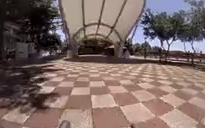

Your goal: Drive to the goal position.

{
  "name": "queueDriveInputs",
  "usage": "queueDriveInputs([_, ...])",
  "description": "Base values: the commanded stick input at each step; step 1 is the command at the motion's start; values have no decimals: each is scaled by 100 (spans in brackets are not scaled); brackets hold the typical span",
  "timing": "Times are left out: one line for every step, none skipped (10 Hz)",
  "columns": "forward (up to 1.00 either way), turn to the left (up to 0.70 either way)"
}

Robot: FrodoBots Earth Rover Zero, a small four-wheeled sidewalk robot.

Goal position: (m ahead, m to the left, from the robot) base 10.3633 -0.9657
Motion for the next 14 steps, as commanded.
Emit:
queueDriveInputs([70, 0])
queueDriveInputs([70, 0])
queueDriveInputs([70, 0])
queueDriveInputs([70, 0])
queueDriveInputs([70, 0])
queueDriveInputs([70, 0])
queueDriveInputs([70, 0])
queueDriveInputs([70, 0])
queueDriveInputs([70, 0])
queueDriveInputs([70, 0])
queueDriveInputs([70, 0])
queueDriveInputs([70, 0])
queueDriveInputs([70, 0])
queueDriveInputs([70, 0])
